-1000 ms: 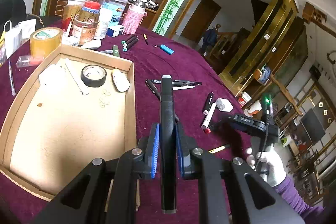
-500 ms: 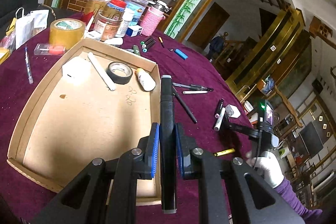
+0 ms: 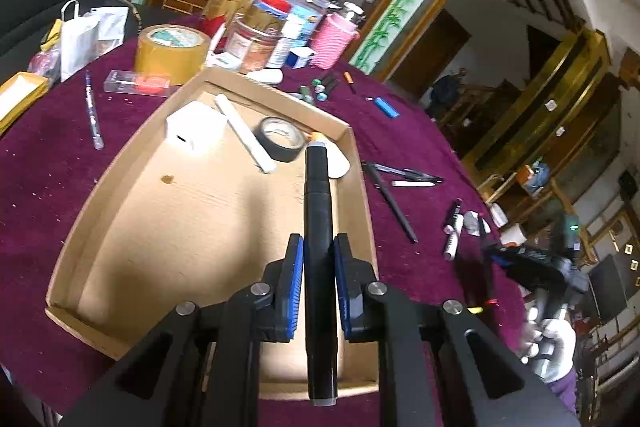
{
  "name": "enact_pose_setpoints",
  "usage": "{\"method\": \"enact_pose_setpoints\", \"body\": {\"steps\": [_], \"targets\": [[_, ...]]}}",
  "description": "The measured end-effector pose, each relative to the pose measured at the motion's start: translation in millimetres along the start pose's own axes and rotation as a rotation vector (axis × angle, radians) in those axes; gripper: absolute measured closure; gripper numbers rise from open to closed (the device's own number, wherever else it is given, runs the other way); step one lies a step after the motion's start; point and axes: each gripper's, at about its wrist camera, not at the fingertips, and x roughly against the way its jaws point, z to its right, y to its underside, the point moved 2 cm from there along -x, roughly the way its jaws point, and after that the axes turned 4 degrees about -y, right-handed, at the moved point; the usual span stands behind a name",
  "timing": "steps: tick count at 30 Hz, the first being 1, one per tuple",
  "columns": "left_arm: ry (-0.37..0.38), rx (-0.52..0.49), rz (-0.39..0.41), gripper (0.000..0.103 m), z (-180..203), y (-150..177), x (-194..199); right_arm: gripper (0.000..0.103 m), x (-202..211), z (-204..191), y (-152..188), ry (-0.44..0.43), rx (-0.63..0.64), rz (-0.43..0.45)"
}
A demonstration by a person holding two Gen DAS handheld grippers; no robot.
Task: Organize rigid objects
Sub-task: 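Carry the black marker into the tray while the right gripper grasps a red-capped marker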
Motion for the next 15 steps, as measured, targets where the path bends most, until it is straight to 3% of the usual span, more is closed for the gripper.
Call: {"method": "enact_pose_setpoints", "body": {"steps": [9, 15], "targets": [[-0.088, 0.003, -0.075, 0.088, -9, -36, -26, 0.087, -25, -97, -8, -0.192, 0.121, -0.078], [-0.132, 0.016, -0.160, 0.088, -20, -59, -59, 0.086, -62, -163, 3, -0.262, 0.208, -0.162]]}}
